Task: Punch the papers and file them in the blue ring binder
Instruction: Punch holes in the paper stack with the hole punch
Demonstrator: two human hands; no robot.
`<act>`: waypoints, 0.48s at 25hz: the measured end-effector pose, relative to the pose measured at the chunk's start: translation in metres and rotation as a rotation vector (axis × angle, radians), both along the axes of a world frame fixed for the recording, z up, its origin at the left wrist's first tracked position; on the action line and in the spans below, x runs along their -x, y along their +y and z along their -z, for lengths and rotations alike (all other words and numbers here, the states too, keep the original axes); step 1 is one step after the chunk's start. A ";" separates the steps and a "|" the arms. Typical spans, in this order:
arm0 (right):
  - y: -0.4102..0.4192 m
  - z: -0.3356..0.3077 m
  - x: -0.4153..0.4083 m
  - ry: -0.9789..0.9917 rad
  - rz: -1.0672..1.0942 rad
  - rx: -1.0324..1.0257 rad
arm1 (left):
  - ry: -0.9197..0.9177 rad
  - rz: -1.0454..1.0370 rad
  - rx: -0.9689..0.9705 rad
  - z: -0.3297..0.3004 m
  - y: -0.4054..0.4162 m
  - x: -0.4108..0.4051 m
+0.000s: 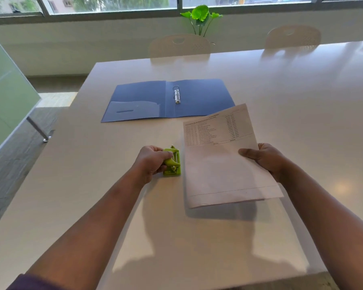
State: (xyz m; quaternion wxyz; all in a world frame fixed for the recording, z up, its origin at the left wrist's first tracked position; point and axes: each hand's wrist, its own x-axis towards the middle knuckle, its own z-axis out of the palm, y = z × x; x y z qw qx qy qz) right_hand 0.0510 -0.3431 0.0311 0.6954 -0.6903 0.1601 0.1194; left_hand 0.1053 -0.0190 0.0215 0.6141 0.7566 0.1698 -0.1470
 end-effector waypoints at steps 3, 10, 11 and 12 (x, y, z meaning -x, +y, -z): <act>0.001 0.004 -0.005 -0.003 -0.015 -0.006 | 0.009 -0.020 -0.001 -0.001 -0.002 0.002; 0.013 0.004 -0.013 -0.006 -0.076 0.031 | 0.007 -0.001 0.076 -0.001 -0.001 0.008; 0.014 0.004 -0.014 -0.003 -0.085 0.048 | -0.005 0.001 0.092 -0.001 0.000 0.008; 0.014 0.004 -0.015 0.000 -0.091 0.061 | -0.013 0.003 0.102 0.000 0.000 0.009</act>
